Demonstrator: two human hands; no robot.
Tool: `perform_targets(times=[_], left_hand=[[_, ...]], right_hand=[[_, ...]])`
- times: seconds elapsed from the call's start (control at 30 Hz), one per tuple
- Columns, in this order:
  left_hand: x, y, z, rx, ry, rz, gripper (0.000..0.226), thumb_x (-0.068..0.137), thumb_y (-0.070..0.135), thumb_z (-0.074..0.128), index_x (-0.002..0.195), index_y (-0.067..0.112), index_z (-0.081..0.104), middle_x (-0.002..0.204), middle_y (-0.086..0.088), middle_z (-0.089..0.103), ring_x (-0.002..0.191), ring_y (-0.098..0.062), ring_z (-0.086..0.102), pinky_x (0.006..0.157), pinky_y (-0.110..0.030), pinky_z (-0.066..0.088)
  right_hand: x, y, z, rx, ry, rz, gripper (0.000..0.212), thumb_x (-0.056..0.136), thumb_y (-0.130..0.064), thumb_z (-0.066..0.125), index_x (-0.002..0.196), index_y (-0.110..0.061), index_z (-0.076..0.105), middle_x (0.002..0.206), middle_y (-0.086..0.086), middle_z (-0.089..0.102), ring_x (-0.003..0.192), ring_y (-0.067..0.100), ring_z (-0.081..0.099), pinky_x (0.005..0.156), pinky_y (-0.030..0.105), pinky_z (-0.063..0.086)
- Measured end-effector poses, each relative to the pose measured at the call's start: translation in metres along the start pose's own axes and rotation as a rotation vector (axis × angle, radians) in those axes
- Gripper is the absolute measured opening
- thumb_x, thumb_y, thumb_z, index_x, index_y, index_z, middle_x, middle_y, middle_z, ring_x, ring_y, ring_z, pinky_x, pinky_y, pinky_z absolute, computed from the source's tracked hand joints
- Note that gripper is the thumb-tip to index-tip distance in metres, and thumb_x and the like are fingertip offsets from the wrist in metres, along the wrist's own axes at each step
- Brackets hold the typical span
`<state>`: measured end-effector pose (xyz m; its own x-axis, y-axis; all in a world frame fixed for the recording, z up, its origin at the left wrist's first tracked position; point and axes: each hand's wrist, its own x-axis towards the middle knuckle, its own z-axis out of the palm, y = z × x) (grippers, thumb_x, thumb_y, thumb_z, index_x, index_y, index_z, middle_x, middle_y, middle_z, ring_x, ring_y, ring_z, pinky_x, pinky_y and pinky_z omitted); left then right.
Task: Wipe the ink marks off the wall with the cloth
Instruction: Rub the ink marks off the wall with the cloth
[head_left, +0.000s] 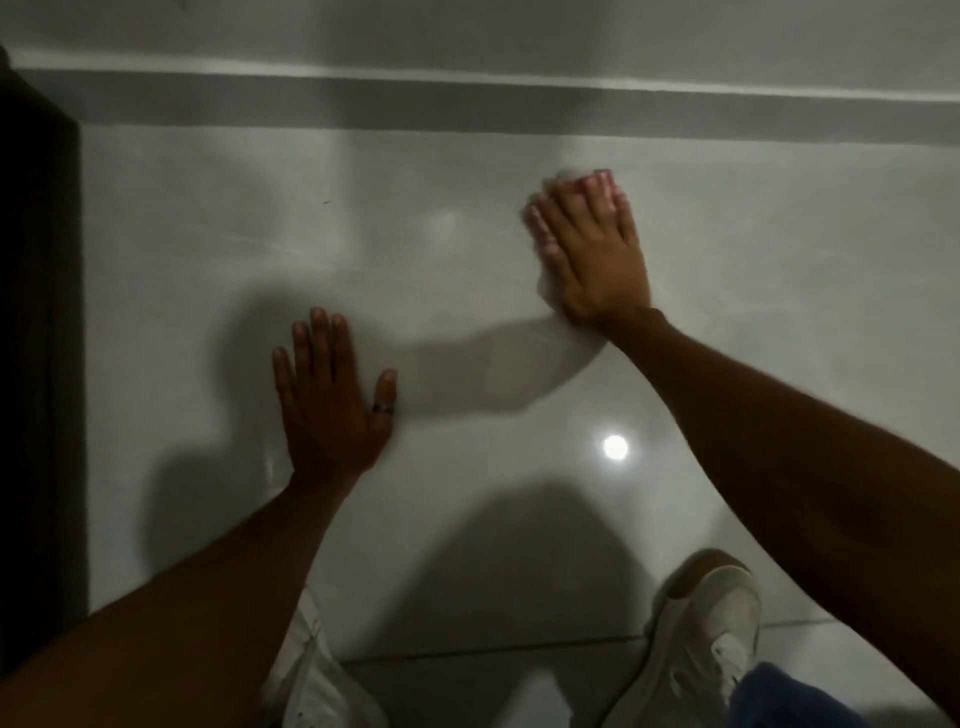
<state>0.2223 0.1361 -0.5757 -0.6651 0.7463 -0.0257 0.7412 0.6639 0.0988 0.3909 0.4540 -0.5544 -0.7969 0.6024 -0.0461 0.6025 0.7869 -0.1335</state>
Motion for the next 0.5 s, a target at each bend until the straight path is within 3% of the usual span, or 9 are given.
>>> perform_targets(times=[0.13,0.27,0.37,0.5], left_hand=[[-0.001,0.002,-0.001,-0.014,-0.007,0.0,0.082,0.109,0.058,0.033,0.172,0.006,0.019,0.18,-0.02,0.019,0.167,-0.04,0.018,0.136,-0.06,0.014],[-0.001,0.001,0.002,-0.035,-0.03,-0.005,0.083,0.108,0.059,0.031,0.172,0.008,0.016,0.181,-0.018,0.016,0.167,-0.039,0.016,0.136,-0.06,0.013],[0.0,0.0,0.005,-0.044,-0.018,-0.002,0.082,0.108,0.057,0.031,0.172,0.008,0.018,0.18,-0.019,0.017,0.167,-0.04,0.016,0.136,-0.06,0.012],[0.0,-0.002,0.008,-0.03,-0.013,0.008,0.082,0.108,0.058,0.03,0.171,0.008,0.019,0.18,-0.019,0.018,0.167,-0.041,0.017,0.136,-0.061,0.013]], right_hand=[[-0.068,0.009,-0.001,0.054,0.006,0.306,0.055,0.113,-0.045,0.026,0.166,-0.035,0.03,0.179,0.003,0.018,0.168,0.033,0.006,0.136,0.056,0.008],[-0.125,-0.025,0.006,0.063,0.014,0.549,0.058,0.112,-0.05,0.02,0.167,-0.031,0.03,0.179,0.015,0.012,0.167,0.039,0.007,0.136,0.057,0.013],[-0.13,-0.047,0.01,0.034,-0.031,0.514,0.063,0.111,-0.055,0.018,0.168,-0.03,0.025,0.179,0.017,0.009,0.167,0.037,0.005,0.137,0.055,0.008],[-0.089,-0.06,0.007,0.033,0.023,0.334,0.058,0.11,-0.045,0.036,0.165,-0.025,0.035,0.176,0.022,0.02,0.165,0.042,0.013,0.136,0.057,0.012]])
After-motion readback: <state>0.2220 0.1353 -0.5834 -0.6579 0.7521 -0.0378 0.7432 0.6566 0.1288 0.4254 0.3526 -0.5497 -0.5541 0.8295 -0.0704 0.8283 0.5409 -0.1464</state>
